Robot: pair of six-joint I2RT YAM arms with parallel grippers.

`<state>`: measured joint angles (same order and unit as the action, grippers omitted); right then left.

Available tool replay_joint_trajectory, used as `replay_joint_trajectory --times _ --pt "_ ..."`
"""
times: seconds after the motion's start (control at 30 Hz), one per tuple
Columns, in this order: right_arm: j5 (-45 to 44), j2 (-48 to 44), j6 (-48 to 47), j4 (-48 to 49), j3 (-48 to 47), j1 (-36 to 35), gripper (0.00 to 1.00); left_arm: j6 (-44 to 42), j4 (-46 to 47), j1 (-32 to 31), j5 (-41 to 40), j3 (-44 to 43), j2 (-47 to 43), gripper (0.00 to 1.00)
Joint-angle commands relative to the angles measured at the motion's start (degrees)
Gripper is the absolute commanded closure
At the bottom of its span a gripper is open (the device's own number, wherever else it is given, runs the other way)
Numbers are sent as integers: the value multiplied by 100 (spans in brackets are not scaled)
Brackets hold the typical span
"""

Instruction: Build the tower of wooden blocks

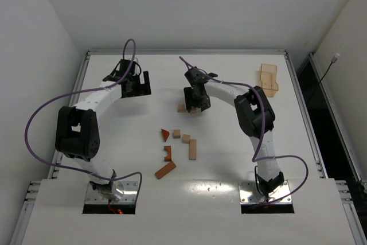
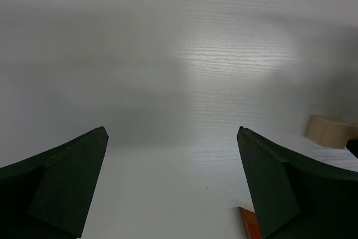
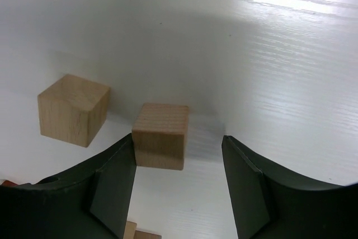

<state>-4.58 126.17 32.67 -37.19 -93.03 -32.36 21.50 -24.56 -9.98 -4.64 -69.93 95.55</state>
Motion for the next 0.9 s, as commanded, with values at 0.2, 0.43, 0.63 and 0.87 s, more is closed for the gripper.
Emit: replay_joint_trajectory --times 0.2,0.43,0.63,0.87 --pt "132 -857 -366 36 -391 63 44 39 135 -188 -10 14 -493 0" --pt "126 -1428 -489 98 -391 11 44 -189 135 -311 -63 128 -844 0" --pt "-640 -2253 -1743 177 -119 238 46 -1436 188 -847 1394 892 -1757 0" --pt "-729 -3377 -3423 125 1127 1582 28 -3071 -645 -2540 2022 1342 -2102 2"
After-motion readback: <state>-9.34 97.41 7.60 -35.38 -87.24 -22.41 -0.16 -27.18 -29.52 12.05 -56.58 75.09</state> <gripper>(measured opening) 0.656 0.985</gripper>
